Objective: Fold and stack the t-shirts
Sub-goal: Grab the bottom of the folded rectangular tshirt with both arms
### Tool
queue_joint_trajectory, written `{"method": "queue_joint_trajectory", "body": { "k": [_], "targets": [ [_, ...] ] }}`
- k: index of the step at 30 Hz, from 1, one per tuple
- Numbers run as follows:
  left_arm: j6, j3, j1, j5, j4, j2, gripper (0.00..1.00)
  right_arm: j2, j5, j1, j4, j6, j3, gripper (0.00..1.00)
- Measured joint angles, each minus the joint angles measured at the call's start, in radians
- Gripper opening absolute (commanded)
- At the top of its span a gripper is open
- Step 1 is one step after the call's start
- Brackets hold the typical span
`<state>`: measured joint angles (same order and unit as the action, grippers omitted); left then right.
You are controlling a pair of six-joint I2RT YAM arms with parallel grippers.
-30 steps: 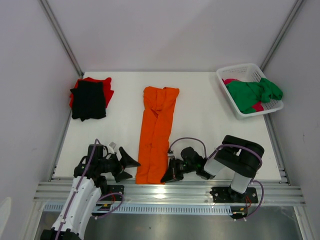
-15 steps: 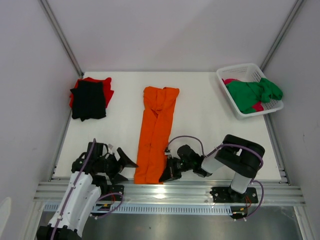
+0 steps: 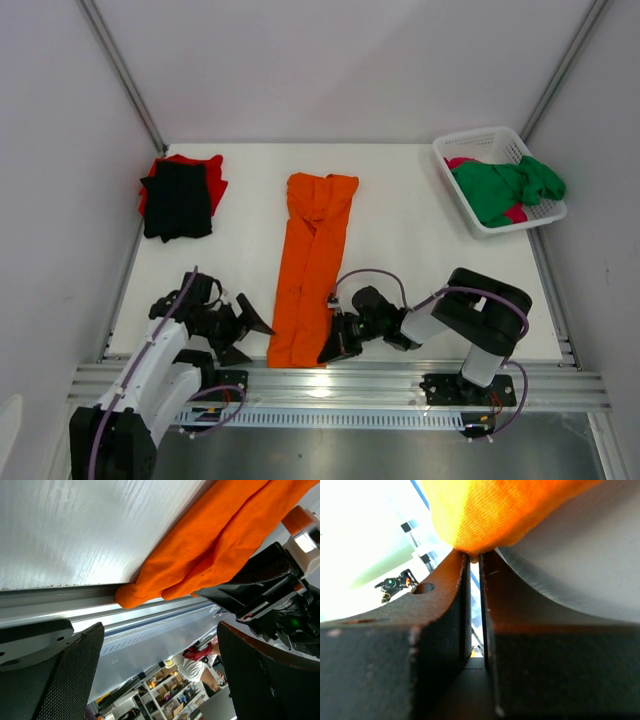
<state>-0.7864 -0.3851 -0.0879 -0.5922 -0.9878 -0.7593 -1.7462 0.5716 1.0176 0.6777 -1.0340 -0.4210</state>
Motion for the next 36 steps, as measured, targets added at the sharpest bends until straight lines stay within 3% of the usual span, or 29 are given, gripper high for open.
{"method": "queue_joint_trajectory", "body": {
  "k": [21,36],
  "targets": [
    [-0.027,-0.013,-0.101,-0.021,0.212,-0.321,0.94,0.017,0.04,-0.027,-0.105,0.041,-0.04,0.0],
    [-0.068,-0.008,-0.153,-0.048,0.342,-0.423,0.95,0.017,0.051,-0.042,-0.112,0.042,-0.042,0.0]
  ]
}}
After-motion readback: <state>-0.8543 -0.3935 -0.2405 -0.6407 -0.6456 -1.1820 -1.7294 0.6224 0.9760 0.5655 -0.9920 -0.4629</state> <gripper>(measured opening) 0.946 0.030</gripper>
